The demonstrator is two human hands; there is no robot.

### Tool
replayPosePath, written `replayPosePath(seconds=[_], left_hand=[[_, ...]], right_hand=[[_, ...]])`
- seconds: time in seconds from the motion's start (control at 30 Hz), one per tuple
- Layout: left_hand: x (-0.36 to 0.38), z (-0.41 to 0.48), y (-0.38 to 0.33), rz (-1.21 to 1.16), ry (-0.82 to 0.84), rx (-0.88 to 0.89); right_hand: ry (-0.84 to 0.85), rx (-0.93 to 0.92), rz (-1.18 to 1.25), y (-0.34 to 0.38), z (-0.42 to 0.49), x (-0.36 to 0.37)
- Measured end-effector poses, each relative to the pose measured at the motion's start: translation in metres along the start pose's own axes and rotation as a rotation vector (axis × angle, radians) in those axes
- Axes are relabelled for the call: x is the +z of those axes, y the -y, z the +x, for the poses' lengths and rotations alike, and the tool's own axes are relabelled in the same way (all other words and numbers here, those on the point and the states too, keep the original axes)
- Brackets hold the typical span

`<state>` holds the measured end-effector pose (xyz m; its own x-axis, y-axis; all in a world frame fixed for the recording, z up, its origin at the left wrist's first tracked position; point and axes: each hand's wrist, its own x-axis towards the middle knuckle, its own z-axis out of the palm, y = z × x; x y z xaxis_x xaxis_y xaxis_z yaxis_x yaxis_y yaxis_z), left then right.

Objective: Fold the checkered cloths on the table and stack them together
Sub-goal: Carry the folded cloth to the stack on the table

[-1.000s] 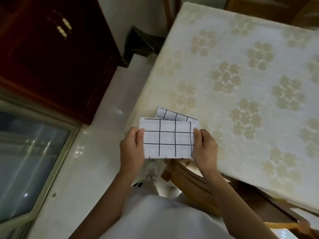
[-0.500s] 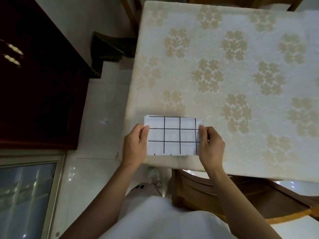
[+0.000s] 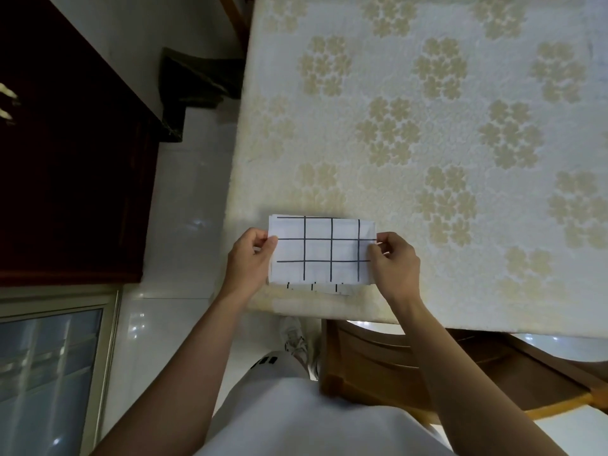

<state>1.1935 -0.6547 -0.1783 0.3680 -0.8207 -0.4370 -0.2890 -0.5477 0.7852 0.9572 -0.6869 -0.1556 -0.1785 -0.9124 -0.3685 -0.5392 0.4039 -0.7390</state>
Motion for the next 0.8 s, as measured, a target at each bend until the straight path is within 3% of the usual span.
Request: replayPosePath(seconds=[0.8], left_hand=[[0.019, 0.011, 0.022, 0.24, -0.082, -0.026]], right_hand=[[0.083, 0.074, -0.193, -0.036, 0.018, 0.025]])
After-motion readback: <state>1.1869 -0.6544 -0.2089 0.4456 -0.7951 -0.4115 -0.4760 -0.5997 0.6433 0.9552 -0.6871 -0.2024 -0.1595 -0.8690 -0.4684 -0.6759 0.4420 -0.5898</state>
